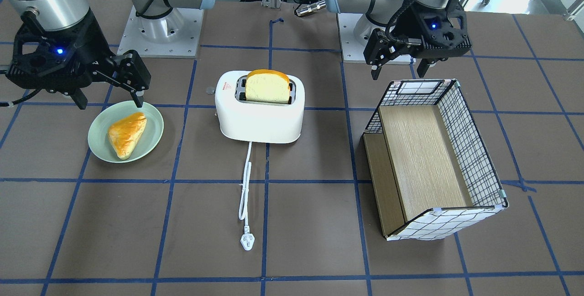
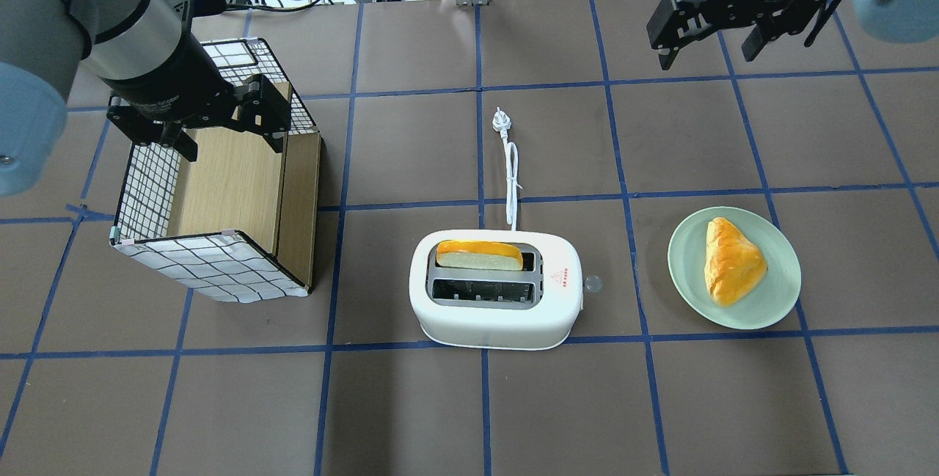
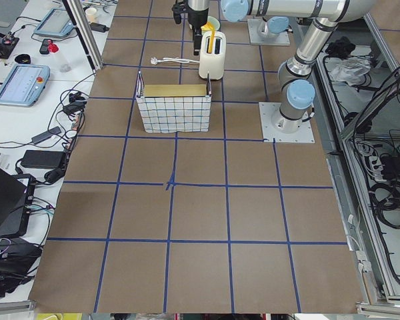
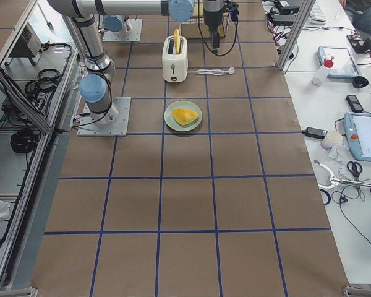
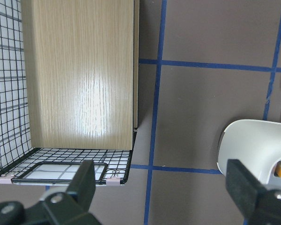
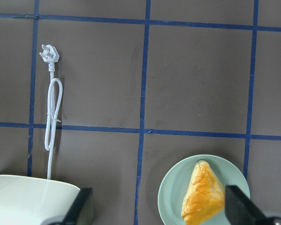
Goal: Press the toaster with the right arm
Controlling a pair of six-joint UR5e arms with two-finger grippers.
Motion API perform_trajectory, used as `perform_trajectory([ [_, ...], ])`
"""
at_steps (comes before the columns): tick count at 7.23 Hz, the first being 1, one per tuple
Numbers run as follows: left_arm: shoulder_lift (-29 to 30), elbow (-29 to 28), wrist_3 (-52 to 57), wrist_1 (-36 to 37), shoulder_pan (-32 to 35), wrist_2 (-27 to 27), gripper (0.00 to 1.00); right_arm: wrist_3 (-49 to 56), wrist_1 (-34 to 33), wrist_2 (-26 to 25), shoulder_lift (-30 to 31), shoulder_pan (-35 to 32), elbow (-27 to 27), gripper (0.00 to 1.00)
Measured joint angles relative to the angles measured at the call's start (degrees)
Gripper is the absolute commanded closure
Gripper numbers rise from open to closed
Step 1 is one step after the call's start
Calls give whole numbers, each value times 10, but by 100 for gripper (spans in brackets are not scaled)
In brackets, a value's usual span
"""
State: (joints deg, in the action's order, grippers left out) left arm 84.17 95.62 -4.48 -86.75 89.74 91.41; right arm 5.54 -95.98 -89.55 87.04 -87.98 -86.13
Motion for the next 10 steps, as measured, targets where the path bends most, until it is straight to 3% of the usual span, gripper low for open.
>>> perform_trajectory([
  [7,-1,0,0,0,0,0,0,0,1,0,0,-1,-1,0],
  [10,0,0,0,0,0,0,0,-1,31,0,2,-1,-5,0],
])
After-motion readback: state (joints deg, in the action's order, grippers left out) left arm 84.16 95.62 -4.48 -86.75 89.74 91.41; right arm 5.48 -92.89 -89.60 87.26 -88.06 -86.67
